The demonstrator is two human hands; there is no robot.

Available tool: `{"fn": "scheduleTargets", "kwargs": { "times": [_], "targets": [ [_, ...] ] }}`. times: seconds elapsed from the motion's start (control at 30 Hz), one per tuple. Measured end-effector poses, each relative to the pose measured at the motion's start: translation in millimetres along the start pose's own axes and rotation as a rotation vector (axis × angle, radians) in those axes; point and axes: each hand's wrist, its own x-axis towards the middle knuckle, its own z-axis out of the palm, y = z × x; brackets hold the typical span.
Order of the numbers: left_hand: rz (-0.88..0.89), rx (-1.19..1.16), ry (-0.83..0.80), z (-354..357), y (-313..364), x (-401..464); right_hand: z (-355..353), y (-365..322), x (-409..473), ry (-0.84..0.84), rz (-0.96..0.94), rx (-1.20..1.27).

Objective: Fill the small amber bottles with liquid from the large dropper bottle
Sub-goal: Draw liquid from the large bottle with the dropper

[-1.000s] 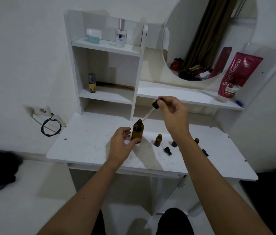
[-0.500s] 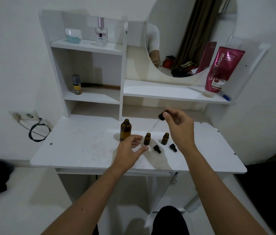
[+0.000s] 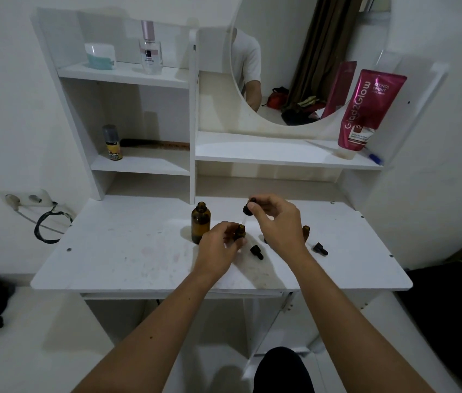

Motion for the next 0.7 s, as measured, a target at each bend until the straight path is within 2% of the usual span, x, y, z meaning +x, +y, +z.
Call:
{"fn": "scheduleTargets", "kwargs": {
  "times": [0.7],
  "targets": [
    [0.001,0.029,-0.004,4.1,-10.4,4.5,10.2,3.5,2.0,-0.018,0.024,-0.075]
  ]
}}
